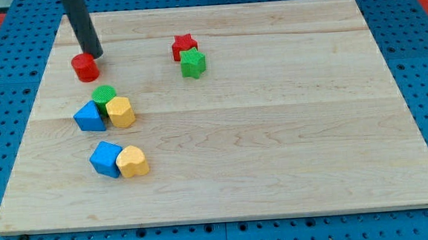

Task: Move the red circle into the blue triangle

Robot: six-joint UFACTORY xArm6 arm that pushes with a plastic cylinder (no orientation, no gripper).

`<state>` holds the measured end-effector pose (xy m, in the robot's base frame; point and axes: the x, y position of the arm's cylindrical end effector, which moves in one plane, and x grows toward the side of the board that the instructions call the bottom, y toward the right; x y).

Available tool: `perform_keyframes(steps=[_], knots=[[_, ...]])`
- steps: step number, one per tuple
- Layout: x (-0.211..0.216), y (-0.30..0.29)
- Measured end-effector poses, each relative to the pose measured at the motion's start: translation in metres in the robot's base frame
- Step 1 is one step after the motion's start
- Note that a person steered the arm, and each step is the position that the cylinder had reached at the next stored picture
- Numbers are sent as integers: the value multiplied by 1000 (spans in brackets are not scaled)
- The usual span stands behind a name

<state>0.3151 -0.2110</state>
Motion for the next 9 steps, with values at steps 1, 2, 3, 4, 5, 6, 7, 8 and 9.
perform_keyframes(steps=[1,2,3,4,5,6,7,8,9], knots=[[10,-14],[17,-17],[34,-17],[38,-21],[42,-21],[54,-22],[66,-22],[60,-32],[63,-33]])
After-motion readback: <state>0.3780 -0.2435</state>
